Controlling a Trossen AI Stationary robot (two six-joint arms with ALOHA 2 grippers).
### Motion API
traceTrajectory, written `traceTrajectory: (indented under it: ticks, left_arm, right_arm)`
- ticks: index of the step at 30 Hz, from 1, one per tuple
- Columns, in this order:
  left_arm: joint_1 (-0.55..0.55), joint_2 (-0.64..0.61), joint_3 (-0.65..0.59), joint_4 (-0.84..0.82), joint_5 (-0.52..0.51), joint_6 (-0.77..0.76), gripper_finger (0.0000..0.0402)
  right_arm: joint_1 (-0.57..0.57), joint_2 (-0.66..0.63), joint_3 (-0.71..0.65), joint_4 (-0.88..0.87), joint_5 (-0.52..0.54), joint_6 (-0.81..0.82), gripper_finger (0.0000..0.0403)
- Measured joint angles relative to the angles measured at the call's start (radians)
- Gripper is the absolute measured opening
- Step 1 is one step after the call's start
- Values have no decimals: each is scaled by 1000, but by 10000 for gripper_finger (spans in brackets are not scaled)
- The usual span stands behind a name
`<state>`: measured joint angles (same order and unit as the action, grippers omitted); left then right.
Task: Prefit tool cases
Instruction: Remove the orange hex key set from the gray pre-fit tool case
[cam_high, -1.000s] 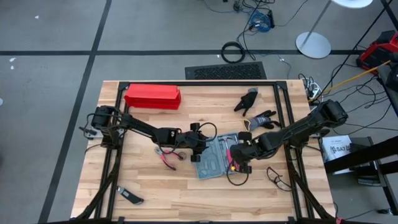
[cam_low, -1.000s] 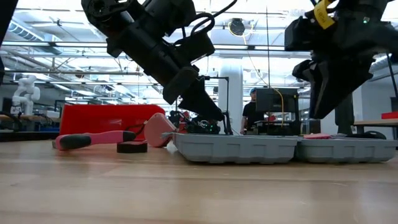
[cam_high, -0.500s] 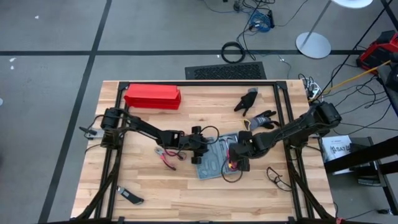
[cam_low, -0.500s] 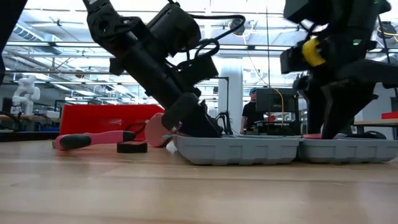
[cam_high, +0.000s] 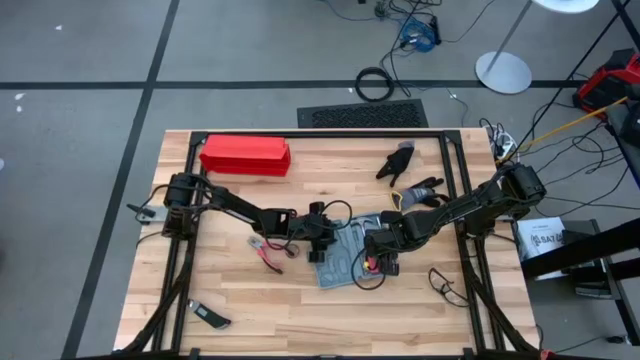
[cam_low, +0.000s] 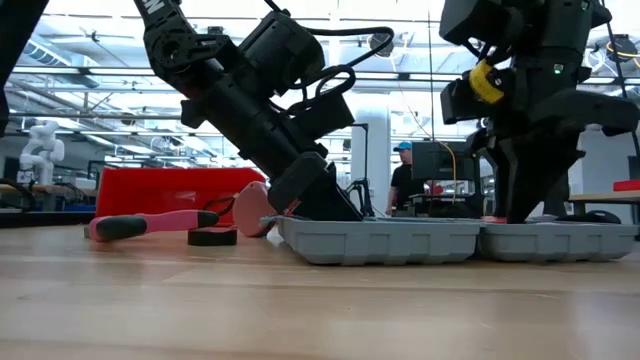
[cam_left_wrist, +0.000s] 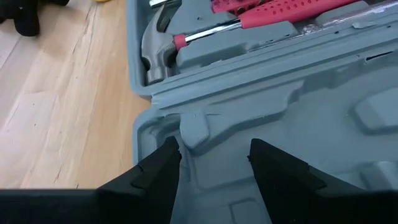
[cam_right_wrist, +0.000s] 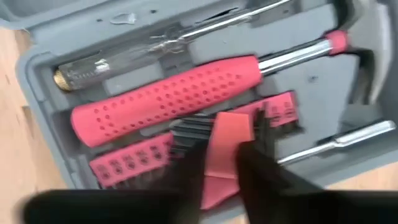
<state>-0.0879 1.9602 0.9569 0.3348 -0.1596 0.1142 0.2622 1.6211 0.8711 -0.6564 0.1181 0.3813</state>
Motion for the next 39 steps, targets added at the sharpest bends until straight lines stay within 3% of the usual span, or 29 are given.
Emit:
traceTrajectory:
  ticks: [2,11,31,39]
  left_arm:
    - [4,0,0,1,-1,-1,202]
    - [4,0,0,3,-6,-4,202]
    - [3,0,0,-4,-8,-5,203]
    - [3,-1,0,-8,-2,-4,203]
  right_arm:
    - [11,-5,-2,2,10,4,12]
    - [33,-72,-10,-13,68,71,8]
    - [18,-90,-6,-133,97,273,118]
    - [20,-25,-3,-71,153,155,158]
